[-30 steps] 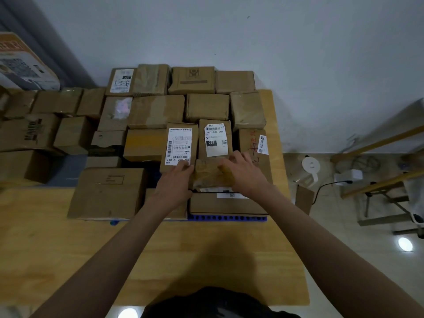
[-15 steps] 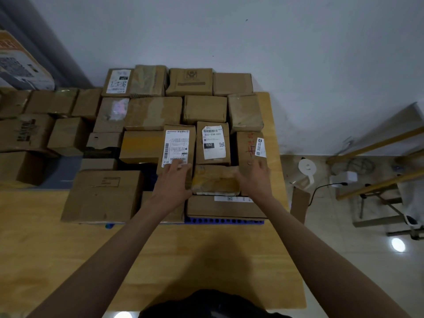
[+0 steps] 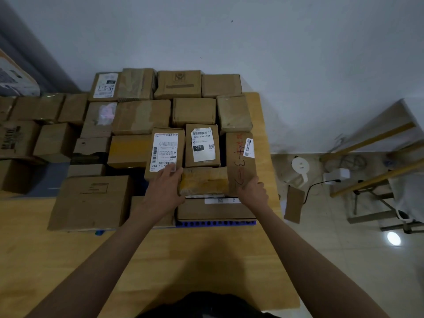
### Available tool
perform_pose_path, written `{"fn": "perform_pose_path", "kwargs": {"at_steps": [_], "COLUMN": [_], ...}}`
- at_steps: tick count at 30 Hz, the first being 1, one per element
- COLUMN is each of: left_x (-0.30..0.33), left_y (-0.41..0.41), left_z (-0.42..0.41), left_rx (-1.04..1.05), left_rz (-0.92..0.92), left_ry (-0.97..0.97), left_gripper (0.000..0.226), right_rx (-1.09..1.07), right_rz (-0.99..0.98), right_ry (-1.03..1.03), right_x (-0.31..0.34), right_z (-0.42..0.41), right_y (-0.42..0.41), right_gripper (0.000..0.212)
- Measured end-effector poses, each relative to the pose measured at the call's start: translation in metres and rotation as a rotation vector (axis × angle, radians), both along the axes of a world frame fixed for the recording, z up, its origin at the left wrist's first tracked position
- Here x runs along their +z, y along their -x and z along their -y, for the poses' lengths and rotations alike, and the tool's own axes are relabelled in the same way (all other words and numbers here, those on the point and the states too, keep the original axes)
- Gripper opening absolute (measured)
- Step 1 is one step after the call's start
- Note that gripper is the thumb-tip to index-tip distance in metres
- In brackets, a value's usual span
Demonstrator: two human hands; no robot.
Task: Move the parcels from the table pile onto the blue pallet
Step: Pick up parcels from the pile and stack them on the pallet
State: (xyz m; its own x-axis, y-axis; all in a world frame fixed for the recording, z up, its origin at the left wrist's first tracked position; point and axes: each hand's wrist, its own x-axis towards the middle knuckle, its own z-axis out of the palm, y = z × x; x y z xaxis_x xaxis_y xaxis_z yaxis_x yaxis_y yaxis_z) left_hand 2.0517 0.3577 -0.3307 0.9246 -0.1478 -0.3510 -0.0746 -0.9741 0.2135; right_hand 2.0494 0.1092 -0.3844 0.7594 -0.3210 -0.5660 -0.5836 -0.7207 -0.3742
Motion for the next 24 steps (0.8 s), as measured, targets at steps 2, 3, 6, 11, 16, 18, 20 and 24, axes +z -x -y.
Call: {"fn": "perform_pose_path", "kwargs": {"at_steps": [2, 3, 6, 11, 16, 18, 20, 24], "left_x": [0.0, 0.001, 0.002, 0.006, 0.013, 0.018, 0.024, 0.036], "left_y": [0.001, 0.001, 0.0, -0.001, -0.002, -0.001, 0.001, 0.007], "left_z": [0.001, 0.001, 0.0, 0.001, 0.004, 0.006, 0.007, 0.004], "left_rx": [0.004, 0.005, 0.0, -0.024, -0.019, -0.027, -0.032, -0.034], "left_rz": [-0.01, -0.014, -0.018, -0.002, 0.003, 0.009, 0.009, 0.01], "left_ry": [-0.015, -0.02, -0.027, -0.021, -0.004, -0.003, -0.022, -0.093], "left_gripper": [0.089, 0.089, 0.089, 0.083, 0.08, 0.078, 0.076, 0.069], "right_rx": [0.029, 0.034, 0.031, 0.084, 0.313, 0.398, 0.491, 0.66], "right_rz": [-0.033, -0.044, -0.059, -0.048, 0.05, 0.1, 0.152, 0.161], "right_ry": [0.008, 0.002, -0.044, -0.06, 0.064, 0.074, 0.084, 0.137], "right_x": [0.001, 0.001, 0.006, 0.02, 0.045, 0.057, 0.069, 0.093], "right_z": [-0.003, -0.003, 0.0, 0.01, 0.005, 0.0, -0.006, -0.019], "right_y": [0.001, 0.0, -0.003, -0.005, -0.009, -0.012, -0.012, -0.008], "right_gripper": [0.067, 0.069, 0.07, 0.058, 0.046, 0.052, 0.05, 0.042]}}
